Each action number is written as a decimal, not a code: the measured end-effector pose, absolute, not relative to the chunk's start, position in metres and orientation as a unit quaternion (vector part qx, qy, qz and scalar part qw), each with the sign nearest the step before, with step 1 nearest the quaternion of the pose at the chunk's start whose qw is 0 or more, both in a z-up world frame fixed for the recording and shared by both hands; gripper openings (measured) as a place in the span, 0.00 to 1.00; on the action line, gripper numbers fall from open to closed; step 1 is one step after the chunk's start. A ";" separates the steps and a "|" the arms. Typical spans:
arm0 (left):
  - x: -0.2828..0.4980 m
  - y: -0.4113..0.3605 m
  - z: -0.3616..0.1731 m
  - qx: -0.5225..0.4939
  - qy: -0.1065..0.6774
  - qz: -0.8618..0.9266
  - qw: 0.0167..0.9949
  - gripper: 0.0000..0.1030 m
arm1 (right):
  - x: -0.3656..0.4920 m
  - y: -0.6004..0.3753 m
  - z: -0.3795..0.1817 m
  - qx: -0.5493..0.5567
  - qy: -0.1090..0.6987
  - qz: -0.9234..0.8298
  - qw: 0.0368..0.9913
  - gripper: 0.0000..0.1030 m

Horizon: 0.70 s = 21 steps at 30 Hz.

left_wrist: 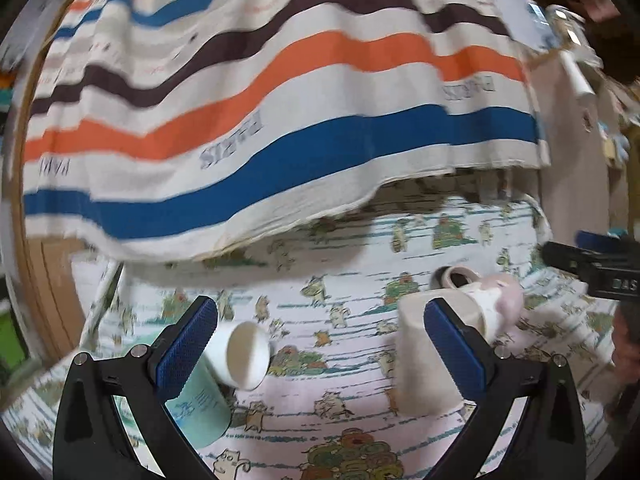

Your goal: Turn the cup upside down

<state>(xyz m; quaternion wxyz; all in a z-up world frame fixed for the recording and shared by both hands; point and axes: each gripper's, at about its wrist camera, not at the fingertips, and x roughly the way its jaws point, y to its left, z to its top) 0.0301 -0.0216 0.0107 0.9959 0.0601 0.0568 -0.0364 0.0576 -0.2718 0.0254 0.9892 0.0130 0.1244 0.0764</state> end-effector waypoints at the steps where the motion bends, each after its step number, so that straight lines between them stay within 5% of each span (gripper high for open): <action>1: 0.028 -0.023 0.011 0.063 0.053 -0.041 0.996 1.00 | 0.056 -0.267 0.026 0.007 0.128 0.078 0.989 0.99; 16: 0.025 -0.038 0.004 0.122 0.093 -0.069 0.986 1.00 | 0.038 -0.223 0.008 -0.010 0.131 0.091 0.987 0.99; 21: 0.026 -0.015 0.008 0.065 0.093 -0.059 0.992 1.00 | 0.038 -0.216 0.006 -0.013 0.142 0.087 0.986 0.99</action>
